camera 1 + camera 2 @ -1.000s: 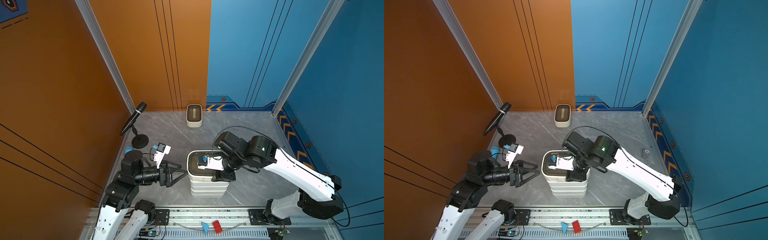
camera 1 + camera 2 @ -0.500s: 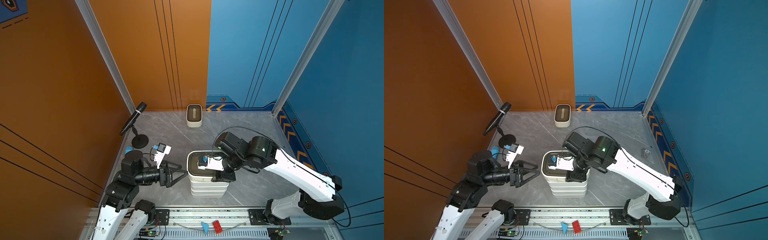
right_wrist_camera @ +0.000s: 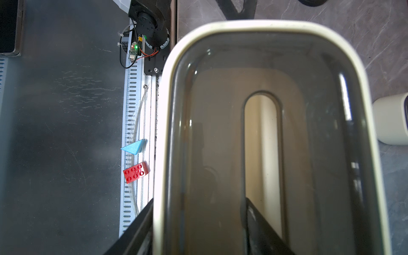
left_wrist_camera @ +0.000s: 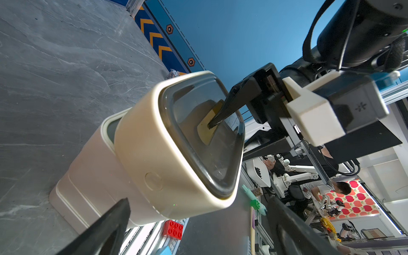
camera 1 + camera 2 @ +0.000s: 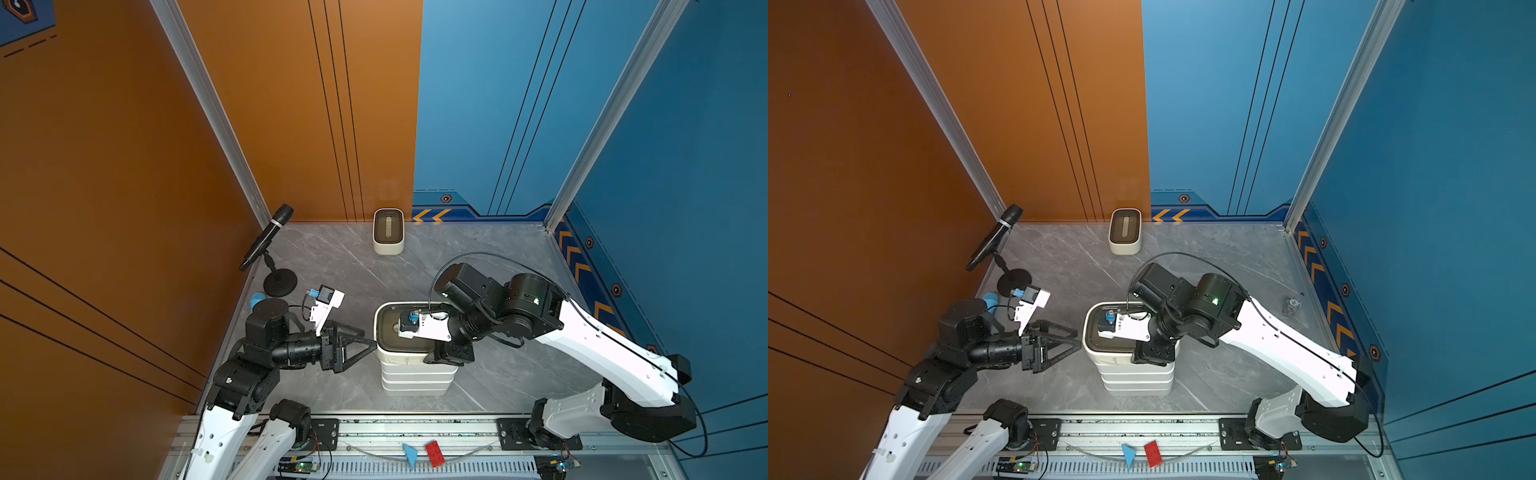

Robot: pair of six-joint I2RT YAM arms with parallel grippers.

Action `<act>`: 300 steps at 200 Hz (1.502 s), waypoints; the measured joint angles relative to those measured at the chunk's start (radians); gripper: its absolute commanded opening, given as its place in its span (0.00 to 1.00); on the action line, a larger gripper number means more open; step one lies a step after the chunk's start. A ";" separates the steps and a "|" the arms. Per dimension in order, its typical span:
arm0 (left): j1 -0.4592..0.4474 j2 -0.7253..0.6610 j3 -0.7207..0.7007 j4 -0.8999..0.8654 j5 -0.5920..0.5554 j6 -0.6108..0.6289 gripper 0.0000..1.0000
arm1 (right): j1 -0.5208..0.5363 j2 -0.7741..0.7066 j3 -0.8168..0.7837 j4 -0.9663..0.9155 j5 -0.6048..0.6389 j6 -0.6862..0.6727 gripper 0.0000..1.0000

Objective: Stack the tissue boxes
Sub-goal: Place the tissue box at the tissue box.

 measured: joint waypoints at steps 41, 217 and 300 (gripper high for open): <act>-0.006 0.000 0.000 0.000 0.000 0.000 0.98 | 0.000 -0.005 0.000 0.003 0.000 0.000 0.64; -0.013 0.008 0.019 -0.010 0.000 0.013 0.98 | 0.000 -0.035 0.000 0.010 0.000 0.001 0.72; -0.013 0.008 0.022 -0.021 0.000 0.015 0.98 | 0.000 -0.048 0.000 0.011 0.000 0.008 0.74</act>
